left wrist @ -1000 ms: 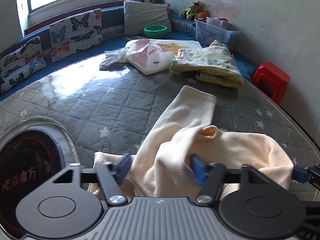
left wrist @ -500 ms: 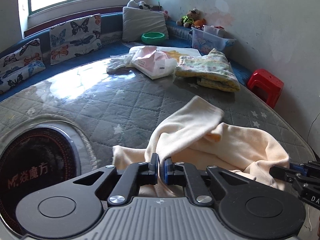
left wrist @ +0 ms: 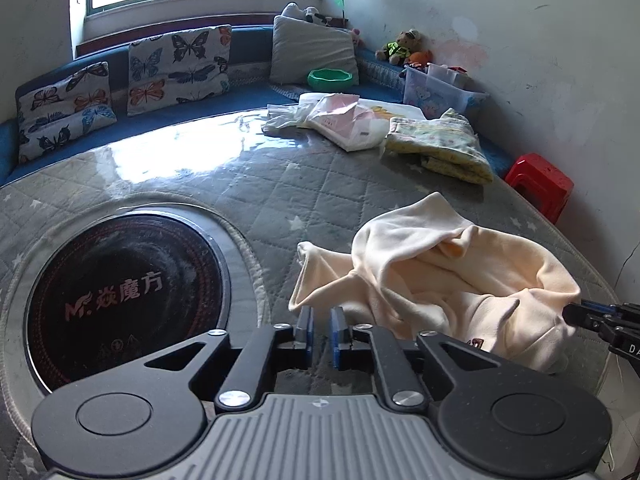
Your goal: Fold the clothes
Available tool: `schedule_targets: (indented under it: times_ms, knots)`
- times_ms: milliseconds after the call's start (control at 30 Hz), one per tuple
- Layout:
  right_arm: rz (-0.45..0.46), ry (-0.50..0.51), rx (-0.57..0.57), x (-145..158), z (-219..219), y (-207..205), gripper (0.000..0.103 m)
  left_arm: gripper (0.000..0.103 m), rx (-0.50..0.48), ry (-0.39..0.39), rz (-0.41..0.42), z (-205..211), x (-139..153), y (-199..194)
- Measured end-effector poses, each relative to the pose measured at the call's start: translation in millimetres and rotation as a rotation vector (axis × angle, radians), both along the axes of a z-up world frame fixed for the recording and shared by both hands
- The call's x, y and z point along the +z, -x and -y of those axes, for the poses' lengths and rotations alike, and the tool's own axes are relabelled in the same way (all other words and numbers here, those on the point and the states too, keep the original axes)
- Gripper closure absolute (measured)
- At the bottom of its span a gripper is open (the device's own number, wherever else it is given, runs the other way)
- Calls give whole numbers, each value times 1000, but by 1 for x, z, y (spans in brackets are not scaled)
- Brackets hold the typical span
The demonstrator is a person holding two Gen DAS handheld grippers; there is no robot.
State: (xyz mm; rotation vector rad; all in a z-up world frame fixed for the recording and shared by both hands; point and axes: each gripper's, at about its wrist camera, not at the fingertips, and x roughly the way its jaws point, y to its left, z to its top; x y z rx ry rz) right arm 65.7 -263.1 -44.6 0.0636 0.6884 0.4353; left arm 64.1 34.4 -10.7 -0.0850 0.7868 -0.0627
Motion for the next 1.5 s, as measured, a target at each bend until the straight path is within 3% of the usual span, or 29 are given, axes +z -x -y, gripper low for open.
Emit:
schedule_targets:
  times_ms: [133,233,267,500,667,700,767,800,833,900,1267,1500]
  knots:
    - [6,-37,-27,0,1,-6,79,59,-8,3,-4,1,0,-2]
    - [26,-63,-40,3,2,-10,57,45,-27,-2,-10,10,-2,-14]
    - [35,-67,-47,4,2,-12,56,43,-36,-5,-13,14,-3,-19]
    - [-20,-60,-74,-4,0,-48,57,28,-48,-54,-57,29,-18,-49]
    - [-56,-40,-30,-16,-4,-62,79,26,-54,-49,-76,32,-26,-60]
    - [-60,-36,-18,-18,-5,-64,83,28,-53,-47,-80,32,-28,-62]
    - [-60,-28,-6,-21,-8,-66,93,46,-58,-38,-94,30,-32,-64]
    - [-55,-24,-7,-22,-9,-65,96,68,-60,-34,-101,29,-34,-66]
    - [-44,-21,-10,-21,-8,-62,99,82,-56,-26,-108,27,-35,-66]
    - [-20,-17,-16,-19,-8,-57,100,89,-50,-12,-90,20,-33,-61]
    - [165,25,-61,19,14,2,101,93,-28,67,15,-17,0,2]
    - [200,-39,-64,44,35,46,101,93,-35,123,43,-44,14,58]
